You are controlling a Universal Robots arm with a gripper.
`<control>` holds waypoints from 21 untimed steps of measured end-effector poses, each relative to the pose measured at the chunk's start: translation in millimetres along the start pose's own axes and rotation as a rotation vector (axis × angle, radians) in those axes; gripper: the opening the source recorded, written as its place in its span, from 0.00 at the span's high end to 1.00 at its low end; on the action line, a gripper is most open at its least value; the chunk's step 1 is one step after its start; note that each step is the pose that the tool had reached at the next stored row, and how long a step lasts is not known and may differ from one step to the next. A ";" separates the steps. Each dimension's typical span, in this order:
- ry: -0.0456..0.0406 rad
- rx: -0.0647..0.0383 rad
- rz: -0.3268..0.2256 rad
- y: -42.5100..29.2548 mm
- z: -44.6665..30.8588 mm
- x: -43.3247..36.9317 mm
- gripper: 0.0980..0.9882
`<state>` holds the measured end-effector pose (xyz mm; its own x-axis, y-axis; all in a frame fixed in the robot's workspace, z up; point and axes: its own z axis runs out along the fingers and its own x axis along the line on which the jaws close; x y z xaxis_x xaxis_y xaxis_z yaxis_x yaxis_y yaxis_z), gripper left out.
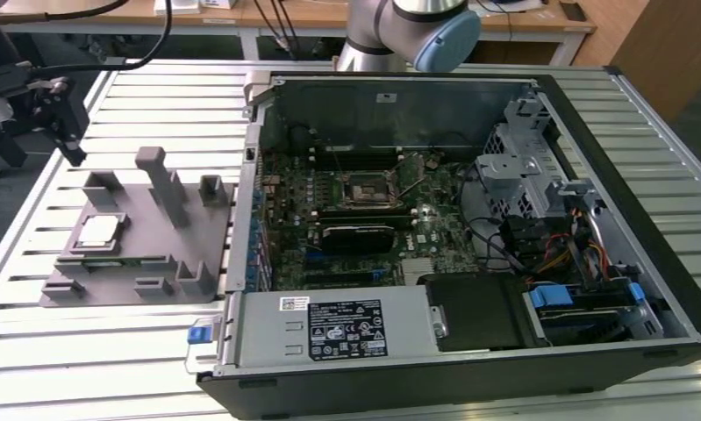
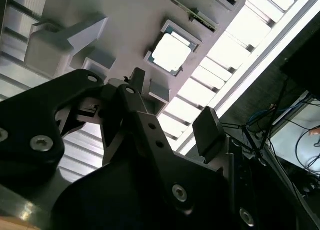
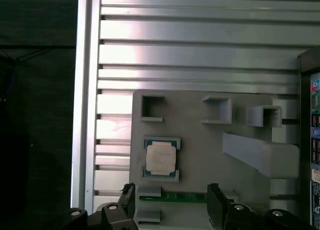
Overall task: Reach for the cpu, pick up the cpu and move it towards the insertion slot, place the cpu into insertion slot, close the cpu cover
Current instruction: 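Pick up the cpu and move it towards the insertion slot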
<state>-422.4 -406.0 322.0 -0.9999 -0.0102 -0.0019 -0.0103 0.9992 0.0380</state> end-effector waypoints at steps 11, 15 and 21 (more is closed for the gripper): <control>0.0002 0.000 -0.006 -1.4 18.4 0.0 0.30; 0.0002 0.000 -0.006 -3.0 23.3 0.1 0.30; 0.0002 0.000 -0.006 -5.3 33.2 0.2 0.30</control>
<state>-422.5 -410.0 288.6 -0.9999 -0.0158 -0.0019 -0.0159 0.9992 0.0380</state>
